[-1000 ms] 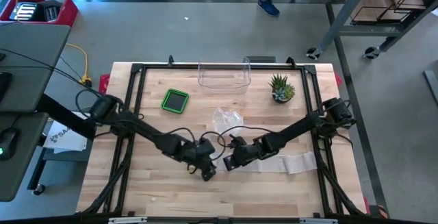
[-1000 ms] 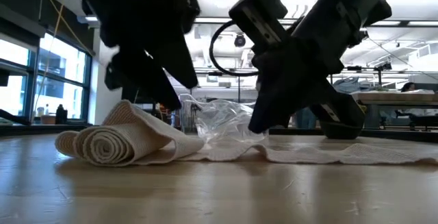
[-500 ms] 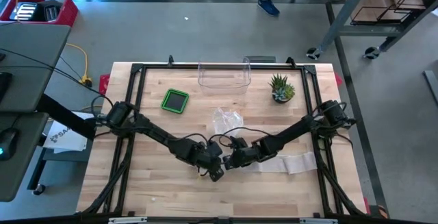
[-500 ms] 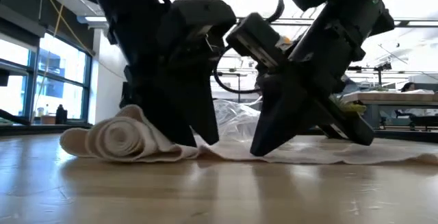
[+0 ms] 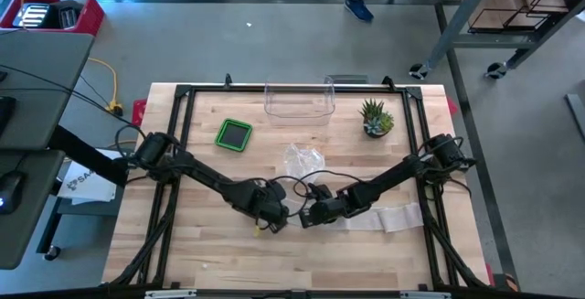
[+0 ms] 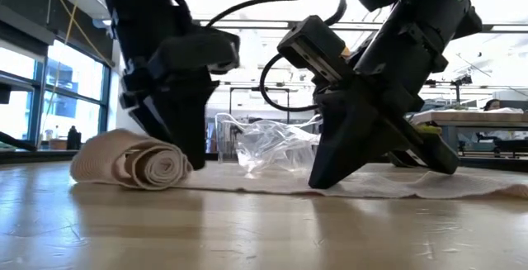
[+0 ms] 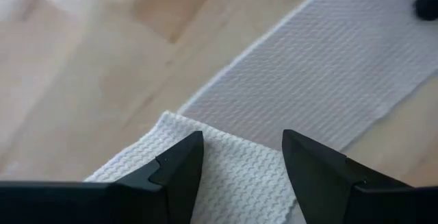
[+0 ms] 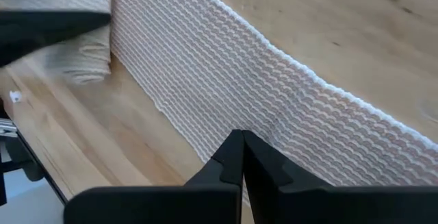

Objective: Roll bandage
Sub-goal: Roll the bandage

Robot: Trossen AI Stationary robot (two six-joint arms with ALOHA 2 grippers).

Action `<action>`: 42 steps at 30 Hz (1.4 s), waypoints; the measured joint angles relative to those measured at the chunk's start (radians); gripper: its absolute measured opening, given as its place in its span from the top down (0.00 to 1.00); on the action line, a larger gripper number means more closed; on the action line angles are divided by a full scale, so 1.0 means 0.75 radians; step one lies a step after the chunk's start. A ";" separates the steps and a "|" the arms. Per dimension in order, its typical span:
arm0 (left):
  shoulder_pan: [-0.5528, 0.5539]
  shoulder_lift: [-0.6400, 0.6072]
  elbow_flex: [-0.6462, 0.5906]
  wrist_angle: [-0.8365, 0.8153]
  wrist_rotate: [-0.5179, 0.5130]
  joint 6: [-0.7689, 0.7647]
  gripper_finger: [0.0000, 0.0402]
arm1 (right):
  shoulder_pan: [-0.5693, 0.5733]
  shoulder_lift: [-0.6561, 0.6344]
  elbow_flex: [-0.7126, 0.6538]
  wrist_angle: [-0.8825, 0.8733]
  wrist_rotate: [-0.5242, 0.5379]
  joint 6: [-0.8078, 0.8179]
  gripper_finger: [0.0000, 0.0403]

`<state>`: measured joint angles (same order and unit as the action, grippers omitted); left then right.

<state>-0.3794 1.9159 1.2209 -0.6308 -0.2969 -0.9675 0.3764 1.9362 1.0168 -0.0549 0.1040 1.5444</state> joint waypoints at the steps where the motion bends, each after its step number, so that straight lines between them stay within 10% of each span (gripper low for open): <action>1: 0.000 -0.003 0.000 -0.018 -0.011 0.001 0.51 | 0.002 -0.001 0.000 -0.003 0.000 -0.001 1.00; 21: -0.090 -0.116 0.030 0.106 0.060 0.000 0.51 | 0.012 0.001 -0.003 0.008 -0.002 -0.010 1.00; 32: -0.272 -0.086 0.029 -0.042 -0.089 -0.825 0.52 | 0.005 0.002 -0.003 0.015 -0.005 0.004 1.00; 42: -0.299 -0.065 0.022 0.202 -0.050 -0.880 0.98 | 0.005 0.002 -0.003 0.018 -0.010 0.000 1.00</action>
<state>-0.6035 1.8675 1.2376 -0.4793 -0.3346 -1.6277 0.3805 1.9377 1.0145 -0.0413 0.0964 1.5444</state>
